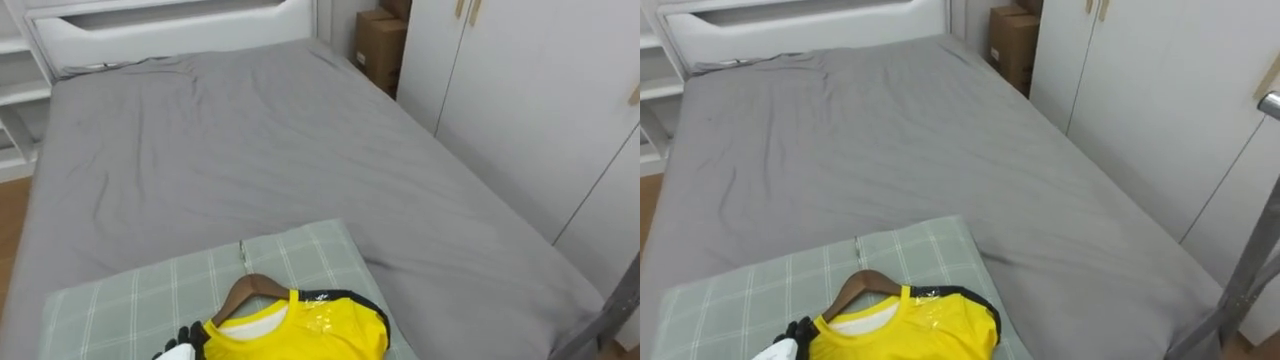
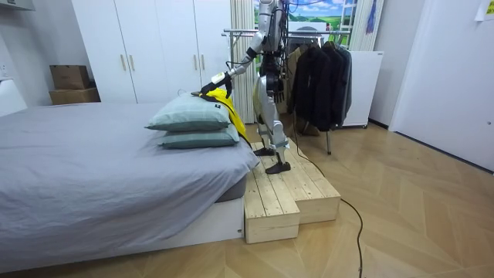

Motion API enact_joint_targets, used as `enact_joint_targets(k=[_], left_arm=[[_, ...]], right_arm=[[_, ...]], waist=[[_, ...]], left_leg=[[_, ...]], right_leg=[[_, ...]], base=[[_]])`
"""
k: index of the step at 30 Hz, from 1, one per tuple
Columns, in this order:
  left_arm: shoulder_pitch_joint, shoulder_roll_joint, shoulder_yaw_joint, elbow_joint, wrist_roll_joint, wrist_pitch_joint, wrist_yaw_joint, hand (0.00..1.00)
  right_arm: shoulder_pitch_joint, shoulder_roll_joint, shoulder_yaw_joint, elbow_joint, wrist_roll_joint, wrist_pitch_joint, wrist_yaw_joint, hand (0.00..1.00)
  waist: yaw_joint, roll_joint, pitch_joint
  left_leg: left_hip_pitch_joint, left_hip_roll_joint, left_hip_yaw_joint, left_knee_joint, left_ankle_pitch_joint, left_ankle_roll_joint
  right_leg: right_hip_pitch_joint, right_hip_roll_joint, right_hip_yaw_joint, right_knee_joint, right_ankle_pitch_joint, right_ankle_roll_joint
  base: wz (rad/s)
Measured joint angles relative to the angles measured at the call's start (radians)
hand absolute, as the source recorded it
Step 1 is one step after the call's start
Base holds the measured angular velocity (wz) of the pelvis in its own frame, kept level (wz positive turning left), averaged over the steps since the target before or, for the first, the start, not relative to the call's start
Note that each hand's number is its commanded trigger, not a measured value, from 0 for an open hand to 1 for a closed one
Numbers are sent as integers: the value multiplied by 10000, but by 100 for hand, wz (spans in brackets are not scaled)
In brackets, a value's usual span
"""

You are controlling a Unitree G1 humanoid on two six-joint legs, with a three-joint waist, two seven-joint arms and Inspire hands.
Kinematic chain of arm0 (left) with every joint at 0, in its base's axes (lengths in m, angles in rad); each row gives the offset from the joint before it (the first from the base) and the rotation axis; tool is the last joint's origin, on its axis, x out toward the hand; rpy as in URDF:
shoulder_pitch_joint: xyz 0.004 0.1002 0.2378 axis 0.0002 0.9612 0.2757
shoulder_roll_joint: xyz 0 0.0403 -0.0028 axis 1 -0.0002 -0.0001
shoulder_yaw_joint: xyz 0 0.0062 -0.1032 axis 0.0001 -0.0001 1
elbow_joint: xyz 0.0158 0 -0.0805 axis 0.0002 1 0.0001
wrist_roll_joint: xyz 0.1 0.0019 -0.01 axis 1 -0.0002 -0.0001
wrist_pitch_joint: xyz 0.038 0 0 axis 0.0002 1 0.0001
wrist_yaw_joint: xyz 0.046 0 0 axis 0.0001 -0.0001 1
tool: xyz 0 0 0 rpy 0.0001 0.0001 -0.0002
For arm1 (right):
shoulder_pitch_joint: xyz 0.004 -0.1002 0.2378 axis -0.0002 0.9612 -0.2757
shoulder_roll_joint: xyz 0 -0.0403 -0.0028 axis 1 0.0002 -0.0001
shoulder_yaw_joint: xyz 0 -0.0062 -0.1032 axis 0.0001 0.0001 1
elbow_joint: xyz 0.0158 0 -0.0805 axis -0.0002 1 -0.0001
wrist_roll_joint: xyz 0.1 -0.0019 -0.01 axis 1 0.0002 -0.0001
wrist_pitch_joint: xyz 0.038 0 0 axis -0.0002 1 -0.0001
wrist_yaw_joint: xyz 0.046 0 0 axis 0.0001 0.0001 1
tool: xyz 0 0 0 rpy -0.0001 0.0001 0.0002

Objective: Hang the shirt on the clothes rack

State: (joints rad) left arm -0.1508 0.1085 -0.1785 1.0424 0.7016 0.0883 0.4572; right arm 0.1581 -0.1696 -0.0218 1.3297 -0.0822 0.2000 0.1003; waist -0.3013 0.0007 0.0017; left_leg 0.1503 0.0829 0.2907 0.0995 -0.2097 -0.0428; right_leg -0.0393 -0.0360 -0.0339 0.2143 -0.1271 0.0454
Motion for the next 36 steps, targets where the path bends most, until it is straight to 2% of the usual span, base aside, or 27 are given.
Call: enact_joint_targets(k=[7, 9, 13, 15, 21, 25, 30, 36], left_arm=[[-623, 75, 132, 637, -471, -12, 111, 0], [-971, 227, 206, 946, -794, -25, 107, 0], [-1460, 627, 422, 957, -820, -23, 112, 0], [-1706, 807, 561, 967, -819, -22, 113, 0], [-2124, 887, 599, 1214, -820, -62, 122, 0], [-2300, 907, 609, 1265, -808, -77, 121, 0], [-2977, 1146, 581, 1769, -799, -227, 133, 0], [-3102, 1187, 590, 1821, -800, -247, 135, 0]], right_arm=[[-136, -6, 9, -169, 463, -17, -338, 0], [-276, -12, 16, -115, 778, -45, -358, 0], [-448, -31, 51, -112, 1144, -240, -484, 0], [-510, -62, 353, -102, 1139, -296, -567, 0], [-610, -137, 436, -63, 1191, -479, -581, 0], [-632, -132, 568, -71, 1652, -735, -701, 0], [-919, -133, 1109, 5, 1973, -803, -796, 0], [-1077, -122, 1323, 16, 2082, -1028, -936, 0]], waist=[[39, 245, 17], [80, 275, 36], [157, 235, 69], [147, 227, 73], [124, 226, 90], [223, 134, 149], [311, 24, 198], [360, -58, 233]], left_leg=[[-279, 2, 83, 58, 1, 1], [-413, 19, 111, 160, 1, 1], [-785, 14, 208, 333, 1, 1], [-996, 13, 215, 371, 4, 4], [-1167, 16, 266, 381, 5, 4], [-1267, 32, 367, 381, 5, 4], [-1687, 46, 332, 545, 5, 4], [-1999, 77, 325, 705, 5, 4]], right_leg=[[-341, 15, 70, 98, 19, -30], [-481, 17, 88, 161, 29, -47], [-904, 14, 216, 312, 44, -70], [-1109, 14, 240, 331, 63, -86], [-1378, 15, 260, 414, 64, -88], [-1559, 30, 267, 548, 64, -90], [-1900, 20, 263, 591, 77, -113], [-2120, 14, 222, 615, 81, -154]], base=[[-4], [-4], [-9], [0], [-2], [-6], [0], [3]])
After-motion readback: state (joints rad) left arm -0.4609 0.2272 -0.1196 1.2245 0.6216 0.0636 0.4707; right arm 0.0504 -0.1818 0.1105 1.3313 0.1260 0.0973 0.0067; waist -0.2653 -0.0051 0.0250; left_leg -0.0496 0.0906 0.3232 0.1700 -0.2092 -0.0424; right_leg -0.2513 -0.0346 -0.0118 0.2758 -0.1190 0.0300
